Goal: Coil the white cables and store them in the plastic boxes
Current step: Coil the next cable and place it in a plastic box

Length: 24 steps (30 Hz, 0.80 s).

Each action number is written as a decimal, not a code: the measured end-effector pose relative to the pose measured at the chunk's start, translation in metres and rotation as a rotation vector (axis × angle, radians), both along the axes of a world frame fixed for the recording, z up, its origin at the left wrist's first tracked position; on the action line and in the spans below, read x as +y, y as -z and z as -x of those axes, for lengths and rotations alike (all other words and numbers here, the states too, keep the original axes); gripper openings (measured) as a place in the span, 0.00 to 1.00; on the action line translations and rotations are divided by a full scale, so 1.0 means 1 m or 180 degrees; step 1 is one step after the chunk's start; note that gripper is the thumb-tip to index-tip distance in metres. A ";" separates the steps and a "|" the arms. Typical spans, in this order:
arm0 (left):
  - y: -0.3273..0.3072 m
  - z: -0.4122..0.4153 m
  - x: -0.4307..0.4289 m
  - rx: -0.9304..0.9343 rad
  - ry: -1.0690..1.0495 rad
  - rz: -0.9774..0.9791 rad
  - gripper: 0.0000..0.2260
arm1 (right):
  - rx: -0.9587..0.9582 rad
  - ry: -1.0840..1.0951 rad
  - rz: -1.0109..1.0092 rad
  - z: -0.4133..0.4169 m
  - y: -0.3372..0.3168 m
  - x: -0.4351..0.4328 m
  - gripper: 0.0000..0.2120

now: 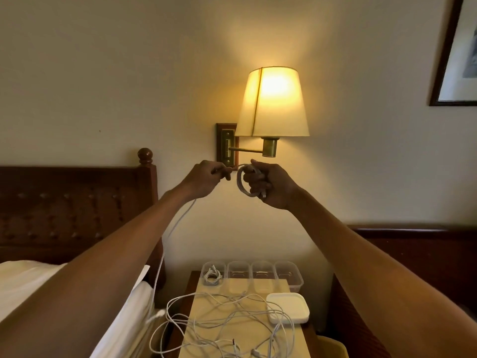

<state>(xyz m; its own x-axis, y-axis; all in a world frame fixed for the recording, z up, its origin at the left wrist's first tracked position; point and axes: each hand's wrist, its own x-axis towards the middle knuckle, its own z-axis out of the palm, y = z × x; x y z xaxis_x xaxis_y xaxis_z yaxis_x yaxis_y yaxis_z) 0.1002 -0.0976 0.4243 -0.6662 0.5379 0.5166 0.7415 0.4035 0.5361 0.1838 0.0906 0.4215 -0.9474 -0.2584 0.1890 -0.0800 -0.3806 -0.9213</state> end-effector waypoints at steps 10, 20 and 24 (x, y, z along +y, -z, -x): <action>0.020 -0.028 0.027 -0.1386 0.0314 0.0835 0.09 | 0.0496 0.0725 0.0234 0.016 -0.005 -0.005 0.15; -0.015 -0.041 0.027 -0.0207 0.0379 0.1754 0.12 | 0.0704 0.1775 -0.1335 0.027 0.006 -0.009 0.20; -0.035 -0.040 0.014 -0.0217 0.0506 0.1537 0.09 | 0.0587 0.1811 -0.1418 0.023 0.009 -0.004 0.21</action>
